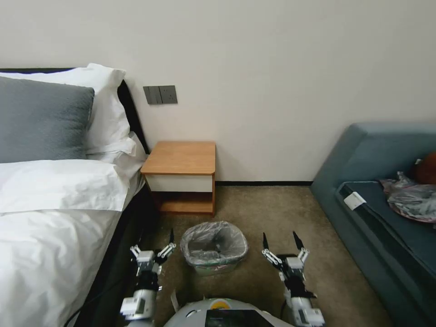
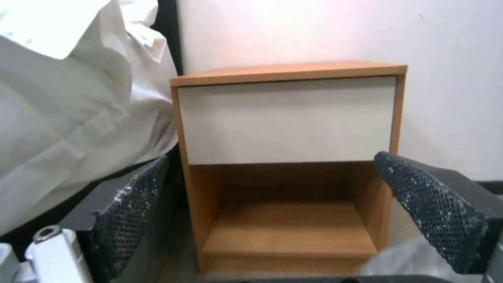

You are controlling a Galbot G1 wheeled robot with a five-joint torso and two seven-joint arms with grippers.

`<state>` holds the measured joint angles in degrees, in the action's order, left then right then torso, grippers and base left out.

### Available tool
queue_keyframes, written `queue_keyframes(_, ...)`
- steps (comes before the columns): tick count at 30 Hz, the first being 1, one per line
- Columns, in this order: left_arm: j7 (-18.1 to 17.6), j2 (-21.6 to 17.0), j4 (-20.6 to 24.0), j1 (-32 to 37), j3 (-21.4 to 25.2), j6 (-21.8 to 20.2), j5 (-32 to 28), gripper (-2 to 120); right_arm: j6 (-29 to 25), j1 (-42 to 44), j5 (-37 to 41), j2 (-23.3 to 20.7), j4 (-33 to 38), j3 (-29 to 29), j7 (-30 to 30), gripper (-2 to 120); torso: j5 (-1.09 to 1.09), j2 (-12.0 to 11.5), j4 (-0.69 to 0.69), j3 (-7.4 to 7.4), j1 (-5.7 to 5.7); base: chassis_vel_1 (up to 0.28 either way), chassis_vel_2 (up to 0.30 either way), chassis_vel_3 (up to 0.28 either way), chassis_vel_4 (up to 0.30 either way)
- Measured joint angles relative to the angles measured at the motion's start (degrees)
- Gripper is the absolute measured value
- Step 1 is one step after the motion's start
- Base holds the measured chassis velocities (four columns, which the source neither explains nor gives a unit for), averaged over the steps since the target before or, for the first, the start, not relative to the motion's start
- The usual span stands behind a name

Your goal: Pick up the garbage bag from the table and place it over the trash can.

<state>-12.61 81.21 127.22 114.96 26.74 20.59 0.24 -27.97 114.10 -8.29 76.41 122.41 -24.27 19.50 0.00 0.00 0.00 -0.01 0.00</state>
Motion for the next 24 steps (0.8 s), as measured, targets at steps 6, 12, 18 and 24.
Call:
queue_keyframes(6,0.4,0.2,0.7,4.0,0.4,1.9,-0.9,100,-4.6,3.3,1.7,0.9,-0.8,-4.8,-0.1,100,0.00,0.0,0.00,0.00,0.00,0.000,0.000,0.000,0.000)
queue_keyframes(12,3.2,0.6,4.0,5.0,0.9,0.3,-2.1,100,-5.3,6.4,6.1,1.3,2.2,-9.5,-5.1,100,0.00,0.0,-0.02,0.00,0.00,0.000,0.000,0.000,0.000)
queue_keyframes(18,6.0,0.5,8.3,6.0,1.2,-5.2,-2.1,100,-1.0,6.2,10.4,0.6,7.6,-12.7,-8.2,100,0.00,0.0,0.01,0.00,0.01,0.000,0.000,0.000,0.000)
queue_keyframes(24,6.5,0.9,8.9,6.4,1.3,-7.0,-3.9,100,0.3,5.7,11.7,0.6,8.7,-13.8,-10.1,100,0.00,0.0,0.00,0.00,0.01,0.000,0.000,0.000,0.000)
